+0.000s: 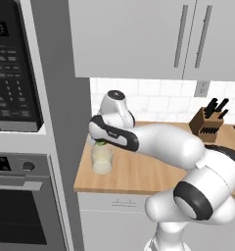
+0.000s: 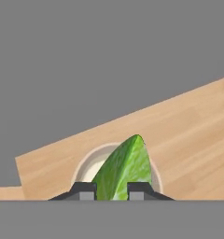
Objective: Grab a lemon wedge from the fridge and one ice cube from the ice bowl, and put them in the glass of lemonade.
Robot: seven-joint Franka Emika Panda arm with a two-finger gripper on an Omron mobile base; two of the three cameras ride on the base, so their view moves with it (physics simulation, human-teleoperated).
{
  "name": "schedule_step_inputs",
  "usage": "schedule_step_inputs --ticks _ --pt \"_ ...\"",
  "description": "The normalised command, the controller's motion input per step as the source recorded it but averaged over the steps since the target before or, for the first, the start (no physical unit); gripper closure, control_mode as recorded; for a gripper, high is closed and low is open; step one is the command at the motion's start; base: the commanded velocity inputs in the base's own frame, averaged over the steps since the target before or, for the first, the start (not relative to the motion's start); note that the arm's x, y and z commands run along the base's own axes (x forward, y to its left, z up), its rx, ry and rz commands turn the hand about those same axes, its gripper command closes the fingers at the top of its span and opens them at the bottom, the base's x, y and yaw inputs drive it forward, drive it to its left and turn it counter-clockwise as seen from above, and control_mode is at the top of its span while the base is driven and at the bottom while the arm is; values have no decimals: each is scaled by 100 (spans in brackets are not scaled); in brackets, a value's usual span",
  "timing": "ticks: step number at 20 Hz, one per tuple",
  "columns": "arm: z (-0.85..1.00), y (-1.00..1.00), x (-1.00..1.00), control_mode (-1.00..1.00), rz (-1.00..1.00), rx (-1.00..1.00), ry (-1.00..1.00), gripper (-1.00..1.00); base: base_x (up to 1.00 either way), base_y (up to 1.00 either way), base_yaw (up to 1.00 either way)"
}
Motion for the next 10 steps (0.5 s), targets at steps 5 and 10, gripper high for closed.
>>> schedule_step_inputs --ticks 5,10 --pt "-8 0 0 -100 0 -1 0 100 0 0 0" --pt "0 0 23 -100 0 0 1 100 0 0 0"
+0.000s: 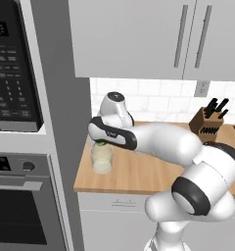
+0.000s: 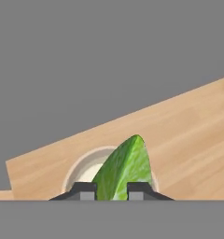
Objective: Grab a lemon wedge from the fridge and one ice cube from the ice bowl, and put them in the glass of lemonade.
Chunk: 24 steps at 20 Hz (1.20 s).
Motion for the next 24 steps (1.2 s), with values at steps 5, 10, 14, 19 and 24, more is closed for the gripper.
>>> schedule_step_inputs --ticks 5,10,14,19,24 --pt "-11 1 6 -100 0 -1 0 100 0 0 0" --pt "-12 21 0 -100 0 -2 0 100 0 0 0" --pt "0 36 0 -100 0 0 0 100 0 0 0" --pt "-9 2 -4 -100 0 0 0 100 0 0 0" --pt "-1 0 -13 -100 0 0 -2 100 0 0 0"
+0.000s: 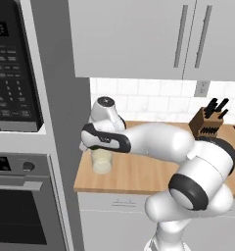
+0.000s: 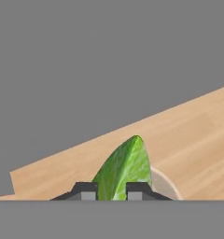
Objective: Grab a lemon wedge from the fridge and one ice cube from the ice bowl, and put them in the glass of lemonade.
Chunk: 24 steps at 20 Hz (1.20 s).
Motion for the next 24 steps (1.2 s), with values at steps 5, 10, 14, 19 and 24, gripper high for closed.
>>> schedule_step_inputs --ticks 5,10,14,19,24 --pt "0 -12 0 -100 0 0 0 100 0 0 0" --pt "0 -15 0 -100 -1 0 0 100 0 0 0" --pt "0 0 0 -100 0 0 0 100 0 0 0" --pt "0 0 0 -100 0 0 0 100 0 0 0" --pt "0 0 0 -100 0 0 0 -100 0 0 0"
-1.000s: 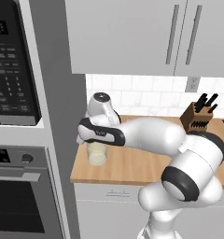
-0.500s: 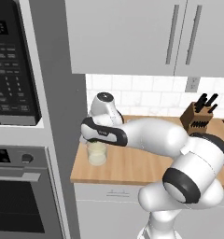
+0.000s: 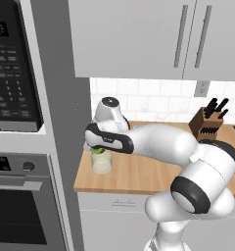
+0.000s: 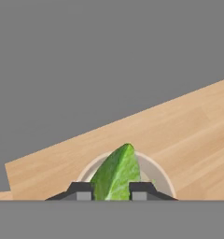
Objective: Grab a lemon wedge from the fridge and one ice cube from the ice bowl, and put them in the glass of lemonade.
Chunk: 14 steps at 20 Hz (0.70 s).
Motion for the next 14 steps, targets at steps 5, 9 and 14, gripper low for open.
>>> schedule_step_inputs --ticks 5,9,14 --pt "0 0 0 -100 0 0 0 -100 0 0 0" --pt "0 0 0 -100 0 0 0 -100 0 0 0" --pt "0 0 -1 -100 0 0 0 -100 0 0 0"
